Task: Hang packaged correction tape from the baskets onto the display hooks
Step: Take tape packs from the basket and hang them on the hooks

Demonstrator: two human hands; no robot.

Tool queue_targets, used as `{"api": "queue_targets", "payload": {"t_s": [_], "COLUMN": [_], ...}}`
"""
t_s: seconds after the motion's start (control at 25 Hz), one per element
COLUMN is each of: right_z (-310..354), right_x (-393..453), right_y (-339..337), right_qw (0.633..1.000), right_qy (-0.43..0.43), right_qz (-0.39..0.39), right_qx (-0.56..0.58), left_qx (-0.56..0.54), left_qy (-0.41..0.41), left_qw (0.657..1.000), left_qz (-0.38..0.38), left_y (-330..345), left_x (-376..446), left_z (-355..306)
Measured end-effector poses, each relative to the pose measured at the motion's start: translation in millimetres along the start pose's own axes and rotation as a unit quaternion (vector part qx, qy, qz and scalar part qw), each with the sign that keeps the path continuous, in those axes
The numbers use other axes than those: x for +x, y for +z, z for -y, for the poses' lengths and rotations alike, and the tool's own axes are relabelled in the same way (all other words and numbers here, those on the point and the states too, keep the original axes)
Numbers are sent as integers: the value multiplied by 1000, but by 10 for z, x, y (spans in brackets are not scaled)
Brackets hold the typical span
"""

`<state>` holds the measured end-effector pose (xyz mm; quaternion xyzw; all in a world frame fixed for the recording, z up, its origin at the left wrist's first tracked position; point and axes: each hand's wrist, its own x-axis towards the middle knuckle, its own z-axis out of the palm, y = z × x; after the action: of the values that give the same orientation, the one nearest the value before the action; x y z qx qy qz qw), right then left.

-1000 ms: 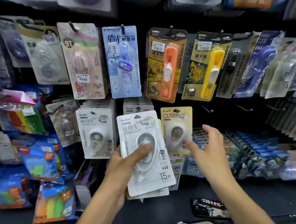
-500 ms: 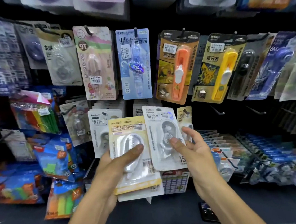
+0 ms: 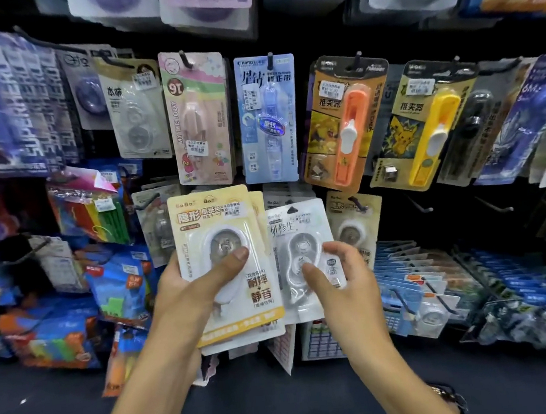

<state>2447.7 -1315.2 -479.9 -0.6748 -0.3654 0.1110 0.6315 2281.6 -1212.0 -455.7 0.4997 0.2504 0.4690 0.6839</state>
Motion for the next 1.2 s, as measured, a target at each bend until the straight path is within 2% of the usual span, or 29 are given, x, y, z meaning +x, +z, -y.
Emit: {"api": "queue_targets", "payload": {"t_s": [0.08,0.16,0.24,0.32,0.4,0.48,0.56,0.64,0.72,0.84,1.0,1.12,1.2], "right_z": [41,80,109,159,193,141,97,54,-10,-129,-176,-132,-138], "right_x": [58,150,105,-48,-151,-123,-48,-12,8,21,42,80,53], "right_y": [20,41,52,47,30,-20,-129,-273,-432,-688,-880,-869,-845], "right_qw": [999,991,983,994,996,996,993,986,984,988,991,993,991], "right_qy": [14,42,22,-36,-23,-9,25,22,3,-3,-13,-32,-26], "right_qz": [4,41,46,42,86,93,52,-8,-71,-140,-130,-101,-123], "right_qx": [-38,-124,-177,-91,6,15,108,167,161,68,-34,-55,-49], "left_qx": [-1,11,19,35,52,13,-9,-6,-6,-16,-17,-12,-14], "left_qy": [2,6,7,5,-1,-41,-77,-82,-77,-59,-35,-29,-25], "left_qw": [1000,1000,1000,999,998,994,988,987,989,993,995,996,997], "left_qz": [7,11,11,18,47,104,135,138,128,101,87,78,73], "left_y": [29,45,72,138,228,302,349,369,403,430,448,487,491], "left_x": [7,13,29,68,97,91,83,87,92,99,92,68,59], "left_z": [12,58,107,162,238,314,378,442,473,489,484,508,522]}}
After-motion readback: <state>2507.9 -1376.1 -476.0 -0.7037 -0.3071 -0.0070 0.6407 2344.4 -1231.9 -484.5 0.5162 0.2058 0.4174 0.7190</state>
